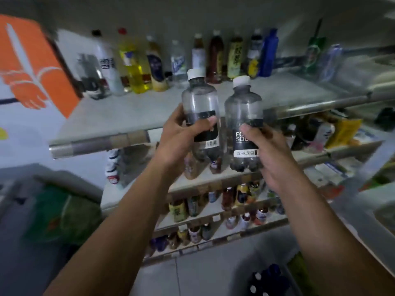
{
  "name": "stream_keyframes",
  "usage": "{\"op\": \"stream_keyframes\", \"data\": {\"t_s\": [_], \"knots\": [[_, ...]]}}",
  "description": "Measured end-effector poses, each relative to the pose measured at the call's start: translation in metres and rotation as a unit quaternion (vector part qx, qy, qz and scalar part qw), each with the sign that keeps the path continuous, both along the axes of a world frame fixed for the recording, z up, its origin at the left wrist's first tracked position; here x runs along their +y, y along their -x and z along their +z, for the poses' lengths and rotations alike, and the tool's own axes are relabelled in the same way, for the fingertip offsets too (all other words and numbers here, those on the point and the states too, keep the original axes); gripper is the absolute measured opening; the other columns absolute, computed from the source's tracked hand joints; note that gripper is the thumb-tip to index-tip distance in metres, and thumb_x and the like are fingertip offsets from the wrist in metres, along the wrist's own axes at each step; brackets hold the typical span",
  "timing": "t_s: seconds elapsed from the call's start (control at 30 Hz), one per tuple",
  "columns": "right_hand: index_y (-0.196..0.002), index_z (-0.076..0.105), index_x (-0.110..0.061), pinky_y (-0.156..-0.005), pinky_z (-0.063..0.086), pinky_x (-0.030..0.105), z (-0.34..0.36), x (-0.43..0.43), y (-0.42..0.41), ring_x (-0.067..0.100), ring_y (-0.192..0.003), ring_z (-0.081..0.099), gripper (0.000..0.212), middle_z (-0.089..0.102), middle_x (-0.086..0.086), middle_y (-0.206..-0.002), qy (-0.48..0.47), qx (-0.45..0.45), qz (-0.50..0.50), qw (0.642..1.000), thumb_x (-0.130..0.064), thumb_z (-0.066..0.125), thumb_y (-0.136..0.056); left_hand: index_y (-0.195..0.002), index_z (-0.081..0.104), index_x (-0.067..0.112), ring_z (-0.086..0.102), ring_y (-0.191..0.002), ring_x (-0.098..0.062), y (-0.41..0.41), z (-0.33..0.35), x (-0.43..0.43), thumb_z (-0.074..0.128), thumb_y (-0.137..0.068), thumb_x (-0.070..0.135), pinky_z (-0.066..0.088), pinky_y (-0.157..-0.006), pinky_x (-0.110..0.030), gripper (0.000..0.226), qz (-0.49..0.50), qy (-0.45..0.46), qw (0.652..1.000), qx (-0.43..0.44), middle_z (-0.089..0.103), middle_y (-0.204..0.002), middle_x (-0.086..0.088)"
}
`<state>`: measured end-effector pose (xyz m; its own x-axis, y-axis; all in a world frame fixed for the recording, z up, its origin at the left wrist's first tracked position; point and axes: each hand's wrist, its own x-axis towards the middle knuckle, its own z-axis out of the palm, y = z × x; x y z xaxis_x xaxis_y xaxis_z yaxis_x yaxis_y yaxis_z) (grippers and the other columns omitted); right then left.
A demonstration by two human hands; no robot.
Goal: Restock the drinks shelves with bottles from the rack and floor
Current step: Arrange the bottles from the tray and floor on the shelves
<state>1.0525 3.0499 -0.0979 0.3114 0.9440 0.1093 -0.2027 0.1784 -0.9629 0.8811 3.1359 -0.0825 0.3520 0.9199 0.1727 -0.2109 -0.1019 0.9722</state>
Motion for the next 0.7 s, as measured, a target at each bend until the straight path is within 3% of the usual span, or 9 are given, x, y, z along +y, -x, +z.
{"op": "stream_keyframes", "data": {"t_s": [0.07,0.13,0.23,0.5,0.6,0.7], "knots": [[-0.099,0.074,-0.027,-0.073,0.061,0.035,0.009,0.02,0.023,0.023,-0.092,0.075,0.032,0.077,0.004,-0.101,-0.006,-0.014,0.013,1.0,-0.042,0.079,-0.071,-0.112,0.066,0.025,0.073,-0.091,-0.02,0.033,0.01,0.018,0.086,-0.068,0.026,0.058,-0.066,-0.03,0.049,0.049,-0.026,0.998,0.013,0.072,-0.107,0.0],[-0.104,0.072,-0.022,-0.067,0.06,0.031,0.017,0.04,0.048,0.024,-0.09,0.075,0.04,0.077,0.006,-0.099,-0.011,-0.017,0.025,0.999,-0.042,0.079,-0.07,-0.112,0.065,0.029,0.072,-0.096,-0.023,0.066,0.017,0.035,0.087,-0.066,0.03,0.059,-0.068,-0.037,0.051,0.076,-0.039,0.996,0.026,0.07,-0.111,0.0],[-0.103,0.072,-0.022,-0.063,0.058,0.027,0.026,0.073,0.087,0.022,-0.087,0.075,0.038,0.077,0.006,-0.097,-0.023,-0.017,0.044,0.999,-0.04,0.079,-0.07,-0.11,0.064,0.026,0.072,-0.096,-0.024,0.115,0.026,0.063,0.087,-0.066,0.025,0.059,-0.068,-0.037,0.049,0.105,-0.047,0.993,0.025,0.07,-0.111,-0.002],[-0.107,0.072,-0.013,-0.066,0.059,0.035,0.033,0.165,0.188,0.028,-0.089,0.075,0.055,0.077,0.011,-0.099,-0.046,-0.004,0.082,0.996,-0.043,0.084,-0.063,-0.122,0.06,0.018,0.069,-0.102,-0.022,0.227,0.041,0.148,0.084,-0.062,0.006,0.056,-0.086,-0.04,0.065,0.154,-0.051,0.987,0.016,0.068,-0.117,-0.005],[-0.106,0.071,-0.011,-0.064,0.059,0.032,0.034,0.198,0.212,0.026,-0.088,0.075,0.05,0.077,0.009,-0.097,-0.047,-0.009,0.101,0.994,-0.037,0.084,-0.065,-0.121,0.058,0.018,0.066,-0.107,-0.025,0.251,0.041,0.186,0.083,-0.063,0.002,0.054,-0.093,-0.047,0.065,0.186,-0.04,0.982,0.013,0.066,-0.119,-0.003],[-0.111,0.07,-0.013,-0.061,0.058,0.026,0.032,0.231,0.225,0.02,-0.087,0.075,0.036,0.078,0.005,-0.098,-0.04,-0.022,0.133,0.99,-0.021,0.081,-0.077,-0.119,0.055,0.019,0.066,-0.107,-0.024,0.265,0.037,0.223,0.082,-0.061,0.005,0.056,-0.087,-0.042,0.066,0.211,-0.04,0.976,0.018,0.063,-0.121,-0.003]]}}
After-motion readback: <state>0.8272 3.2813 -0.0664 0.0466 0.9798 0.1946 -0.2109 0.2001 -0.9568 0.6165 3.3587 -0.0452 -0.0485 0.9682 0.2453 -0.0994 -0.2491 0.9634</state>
